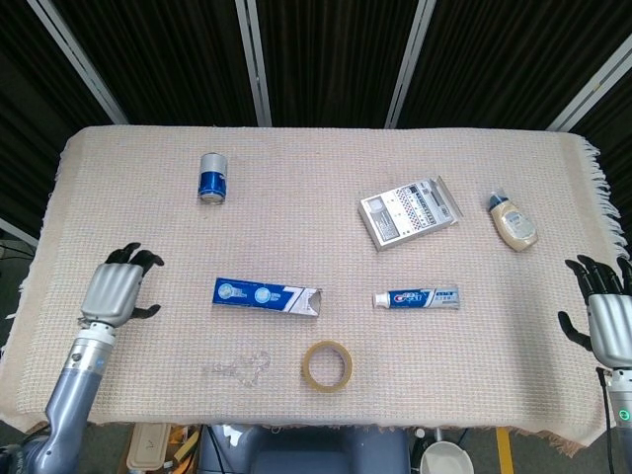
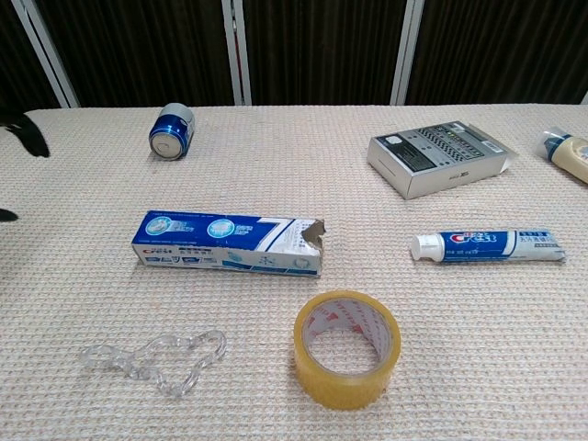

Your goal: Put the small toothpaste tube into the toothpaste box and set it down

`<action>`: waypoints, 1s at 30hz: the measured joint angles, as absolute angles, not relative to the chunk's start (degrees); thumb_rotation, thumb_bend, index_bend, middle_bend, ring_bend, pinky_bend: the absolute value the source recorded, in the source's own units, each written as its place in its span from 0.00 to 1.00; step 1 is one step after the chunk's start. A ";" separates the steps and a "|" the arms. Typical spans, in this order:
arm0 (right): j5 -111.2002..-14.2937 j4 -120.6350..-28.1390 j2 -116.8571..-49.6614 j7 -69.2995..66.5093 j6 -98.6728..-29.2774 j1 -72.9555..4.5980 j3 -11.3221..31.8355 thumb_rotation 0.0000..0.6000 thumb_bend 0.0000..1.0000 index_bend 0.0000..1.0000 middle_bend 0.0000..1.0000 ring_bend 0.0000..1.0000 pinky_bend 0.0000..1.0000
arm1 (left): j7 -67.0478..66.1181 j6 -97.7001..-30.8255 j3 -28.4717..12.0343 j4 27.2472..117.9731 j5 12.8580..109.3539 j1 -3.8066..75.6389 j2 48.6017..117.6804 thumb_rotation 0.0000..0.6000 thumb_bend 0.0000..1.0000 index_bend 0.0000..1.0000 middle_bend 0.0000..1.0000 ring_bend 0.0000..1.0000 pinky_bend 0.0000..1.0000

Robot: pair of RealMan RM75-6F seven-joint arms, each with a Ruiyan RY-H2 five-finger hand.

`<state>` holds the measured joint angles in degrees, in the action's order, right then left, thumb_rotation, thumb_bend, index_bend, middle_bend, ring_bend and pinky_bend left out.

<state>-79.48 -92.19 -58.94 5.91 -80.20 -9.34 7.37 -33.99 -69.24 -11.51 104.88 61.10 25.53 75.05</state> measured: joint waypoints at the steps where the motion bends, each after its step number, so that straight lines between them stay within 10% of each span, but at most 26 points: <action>1: -79.48 -92.19 -58.94 5.91 -80.20 -9.34 7.37 1.00 0.33 0.18 0.16 0.17 0.00 | -35.32 -69.07 -11.92 104.62 60.17 26.49 76.24 1.00 0.15 0.33 0.29 0.13 0.19; 30: -79.48 -92.19 -58.94 5.91 -80.20 -9.34 7.37 1.00 0.33 0.18 0.16 0.17 0.00 | -54.69 -70.05 -12.52 95.32 48.37 43.07 98.12 1.00 0.15 0.33 0.28 0.13 0.19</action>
<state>-79.48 -92.19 -58.94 5.91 -80.20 -9.34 7.37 -54.69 -70.05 -12.52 95.32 48.37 43.07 98.12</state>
